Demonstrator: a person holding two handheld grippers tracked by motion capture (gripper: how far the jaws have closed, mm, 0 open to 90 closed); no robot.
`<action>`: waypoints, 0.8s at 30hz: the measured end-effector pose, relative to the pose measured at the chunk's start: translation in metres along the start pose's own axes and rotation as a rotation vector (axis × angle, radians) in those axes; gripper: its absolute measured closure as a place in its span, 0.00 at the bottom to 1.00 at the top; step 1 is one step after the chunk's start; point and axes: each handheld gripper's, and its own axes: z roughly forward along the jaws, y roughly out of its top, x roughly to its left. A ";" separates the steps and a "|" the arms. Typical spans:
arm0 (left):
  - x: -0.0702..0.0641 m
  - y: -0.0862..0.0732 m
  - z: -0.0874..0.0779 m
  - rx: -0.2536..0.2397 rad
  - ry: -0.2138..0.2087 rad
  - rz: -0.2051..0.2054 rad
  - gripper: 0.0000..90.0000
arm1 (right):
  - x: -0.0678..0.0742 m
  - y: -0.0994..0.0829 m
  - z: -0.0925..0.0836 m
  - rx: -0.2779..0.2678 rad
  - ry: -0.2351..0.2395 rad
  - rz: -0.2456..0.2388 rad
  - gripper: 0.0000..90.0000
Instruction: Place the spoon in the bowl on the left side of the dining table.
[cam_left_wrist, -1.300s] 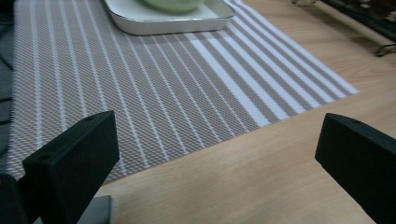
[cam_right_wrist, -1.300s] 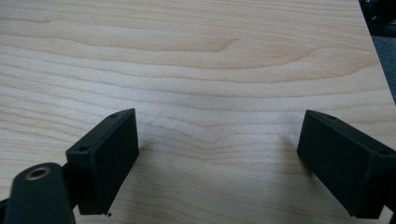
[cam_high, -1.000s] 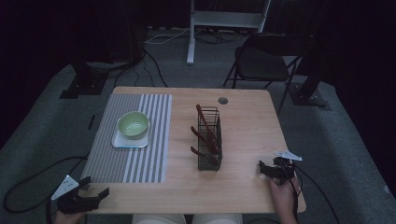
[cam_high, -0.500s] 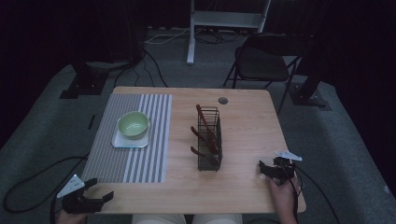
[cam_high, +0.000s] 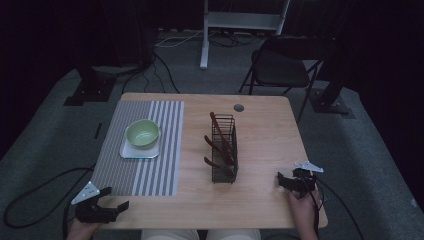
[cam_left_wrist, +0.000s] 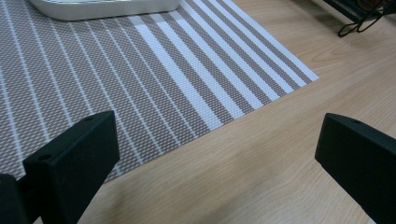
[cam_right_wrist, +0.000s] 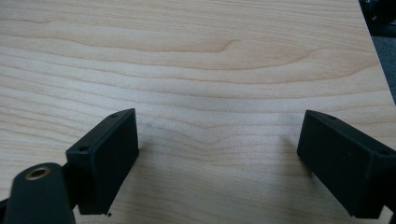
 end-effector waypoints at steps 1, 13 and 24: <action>0.000 0.000 0.000 0.000 0.000 0.000 0.00 | 0.000 0.000 0.000 0.000 0.000 0.000 0.13; -0.009 0.015 0.005 -0.006 -0.013 0.009 0.00 | 0.000 0.000 0.000 0.000 0.000 0.000 0.13; -0.022 0.036 0.014 -0.021 -0.044 0.044 0.00 | 0.000 0.000 0.000 0.000 0.000 0.000 0.13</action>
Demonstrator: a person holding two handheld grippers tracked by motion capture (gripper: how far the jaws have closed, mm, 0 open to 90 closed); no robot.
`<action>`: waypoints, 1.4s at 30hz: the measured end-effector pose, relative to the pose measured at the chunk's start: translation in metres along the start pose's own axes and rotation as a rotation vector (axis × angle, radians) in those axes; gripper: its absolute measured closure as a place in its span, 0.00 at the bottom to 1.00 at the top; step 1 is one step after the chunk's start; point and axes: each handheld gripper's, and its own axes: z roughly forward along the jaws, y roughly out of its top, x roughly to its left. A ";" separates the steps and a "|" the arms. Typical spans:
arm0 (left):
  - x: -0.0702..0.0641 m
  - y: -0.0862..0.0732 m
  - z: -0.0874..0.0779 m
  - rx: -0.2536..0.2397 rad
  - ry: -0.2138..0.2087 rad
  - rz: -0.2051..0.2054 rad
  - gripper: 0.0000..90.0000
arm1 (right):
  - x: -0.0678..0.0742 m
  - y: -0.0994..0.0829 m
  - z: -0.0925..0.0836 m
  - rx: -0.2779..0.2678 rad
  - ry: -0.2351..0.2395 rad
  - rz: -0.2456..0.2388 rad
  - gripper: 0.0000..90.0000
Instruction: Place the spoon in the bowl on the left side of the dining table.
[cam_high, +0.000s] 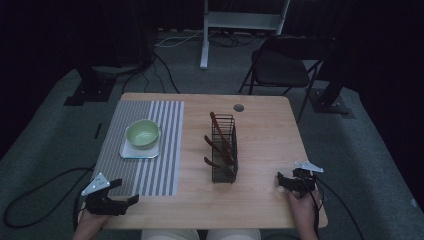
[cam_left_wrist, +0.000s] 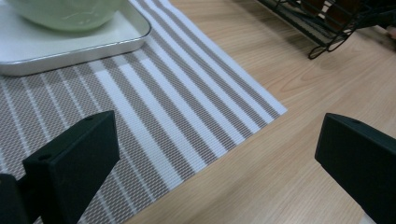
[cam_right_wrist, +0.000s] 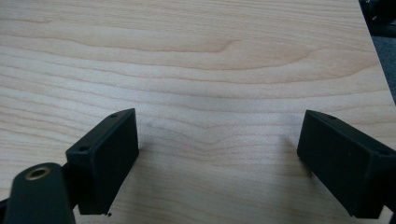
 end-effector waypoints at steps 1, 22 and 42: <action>-0.001 0.001 0.001 -0.004 -0.005 -0.002 0.00 | 0.000 0.000 0.000 0.000 0.000 0.000 0.13; -0.020 0.047 0.017 -0.027 -0.090 0.059 0.00 | 0.000 0.000 0.000 0.000 0.000 0.000 0.13; -0.046 0.091 0.040 -0.052 -0.130 0.155 0.00 | 0.000 0.000 0.000 0.000 0.000 -0.001 0.13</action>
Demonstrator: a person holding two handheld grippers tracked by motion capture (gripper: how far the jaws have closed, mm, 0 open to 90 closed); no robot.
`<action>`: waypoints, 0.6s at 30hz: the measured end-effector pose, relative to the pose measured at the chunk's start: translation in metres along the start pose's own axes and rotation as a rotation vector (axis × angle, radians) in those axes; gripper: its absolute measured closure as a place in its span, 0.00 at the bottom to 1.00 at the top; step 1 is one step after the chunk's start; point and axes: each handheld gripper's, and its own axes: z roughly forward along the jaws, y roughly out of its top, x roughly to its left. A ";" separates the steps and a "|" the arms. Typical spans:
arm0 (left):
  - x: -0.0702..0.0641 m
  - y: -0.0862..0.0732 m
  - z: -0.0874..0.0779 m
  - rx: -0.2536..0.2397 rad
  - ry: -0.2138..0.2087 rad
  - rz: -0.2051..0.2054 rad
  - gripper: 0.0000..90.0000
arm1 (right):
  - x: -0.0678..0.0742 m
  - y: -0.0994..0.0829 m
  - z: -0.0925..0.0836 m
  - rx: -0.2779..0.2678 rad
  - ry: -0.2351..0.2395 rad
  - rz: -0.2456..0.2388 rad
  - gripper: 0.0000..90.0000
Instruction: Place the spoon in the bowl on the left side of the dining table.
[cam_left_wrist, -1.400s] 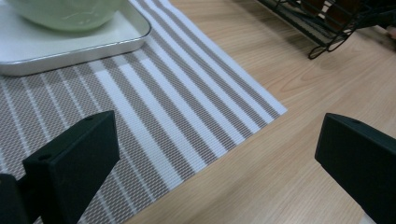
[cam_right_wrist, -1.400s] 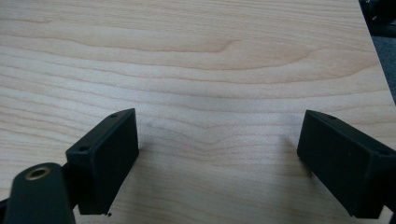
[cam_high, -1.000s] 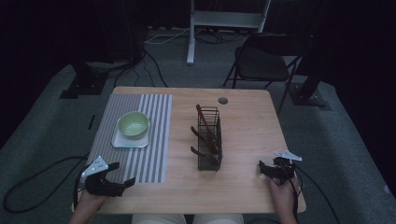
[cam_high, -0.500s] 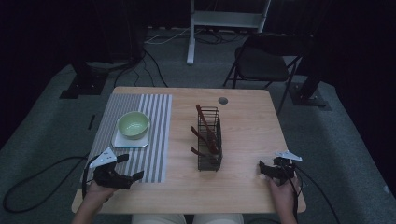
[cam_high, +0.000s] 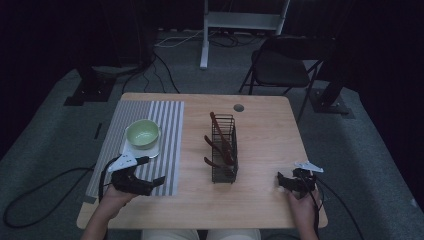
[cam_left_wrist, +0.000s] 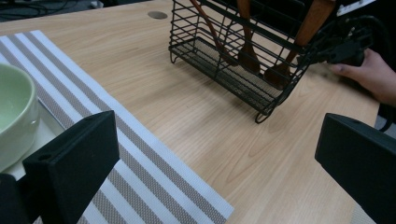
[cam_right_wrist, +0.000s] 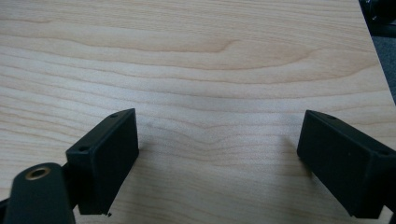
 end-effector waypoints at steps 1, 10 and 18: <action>-0.001 0.002 0.002 0.000 -0.010 0.002 0.00 | 0.000 0.000 0.000 0.000 0.000 0.000 0.13; -0.007 0.029 0.021 -0.003 -0.027 0.031 0.00 | 0.000 0.000 0.000 -0.001 0.000 0.000 0.13; -0.011 0.046 0.042 0.002 -0.041 0.047 0.04 | 0.000 0.000 0.000 -0.001 0.000 0.000 0.13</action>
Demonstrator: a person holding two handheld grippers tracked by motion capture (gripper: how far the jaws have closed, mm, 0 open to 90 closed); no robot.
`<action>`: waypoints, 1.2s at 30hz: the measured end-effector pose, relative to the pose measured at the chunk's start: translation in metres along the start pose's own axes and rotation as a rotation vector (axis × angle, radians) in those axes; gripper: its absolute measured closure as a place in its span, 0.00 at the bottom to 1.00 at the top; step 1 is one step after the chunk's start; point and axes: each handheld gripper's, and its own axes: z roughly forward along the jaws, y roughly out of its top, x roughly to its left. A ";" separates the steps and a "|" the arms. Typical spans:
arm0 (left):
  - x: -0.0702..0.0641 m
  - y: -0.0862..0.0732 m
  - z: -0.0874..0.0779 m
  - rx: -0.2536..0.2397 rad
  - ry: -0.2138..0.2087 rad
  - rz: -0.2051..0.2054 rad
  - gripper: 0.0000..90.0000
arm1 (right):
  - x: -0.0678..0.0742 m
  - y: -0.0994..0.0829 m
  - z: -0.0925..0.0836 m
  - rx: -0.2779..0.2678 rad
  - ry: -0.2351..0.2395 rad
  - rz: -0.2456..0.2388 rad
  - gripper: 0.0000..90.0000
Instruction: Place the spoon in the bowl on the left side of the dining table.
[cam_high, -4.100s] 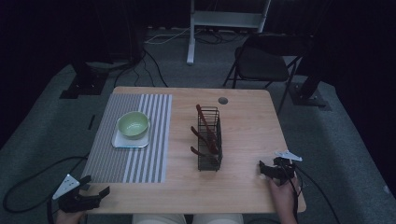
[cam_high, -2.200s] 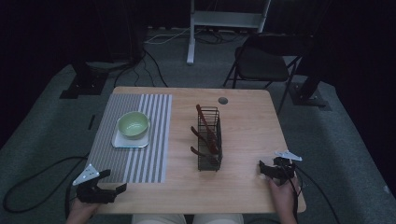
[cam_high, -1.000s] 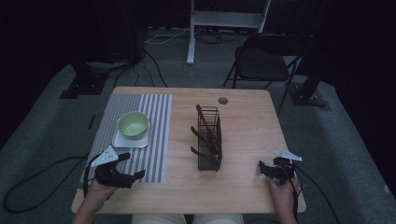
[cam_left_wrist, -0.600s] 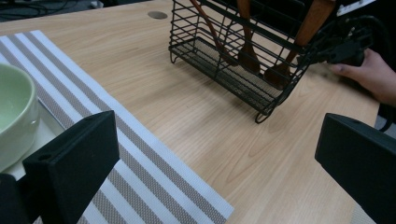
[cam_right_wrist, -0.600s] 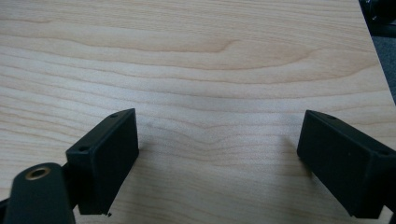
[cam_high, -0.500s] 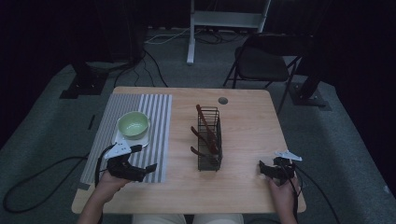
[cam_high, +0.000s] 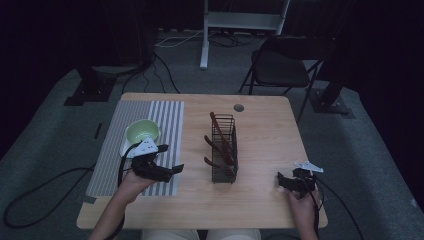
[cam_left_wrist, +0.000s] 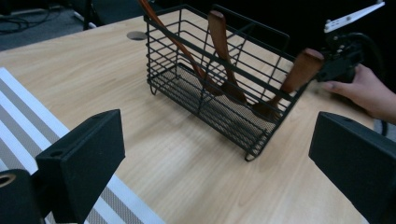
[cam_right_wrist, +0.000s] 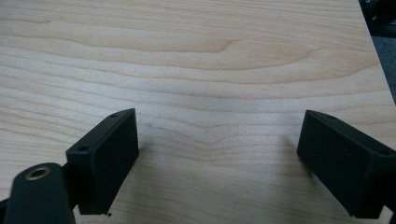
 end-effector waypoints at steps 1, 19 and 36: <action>0.000 0.000 0.000 0.000 0.000 0.000 0.04 | 0.000 0.000 0.000 0.000 0.000 0.000 0.13; -0.001 0.041 0.031 -0.054 -0.061 0.016 0.27 | 0.000 0.000 0.000 -0.001 0.000 0.000 0.13; -0.002 0.047 0.071 -0.013 -0.041 -0.015 0.49 | 0.000 0.000 0.000 -0.001 0.000 -0.001 0.13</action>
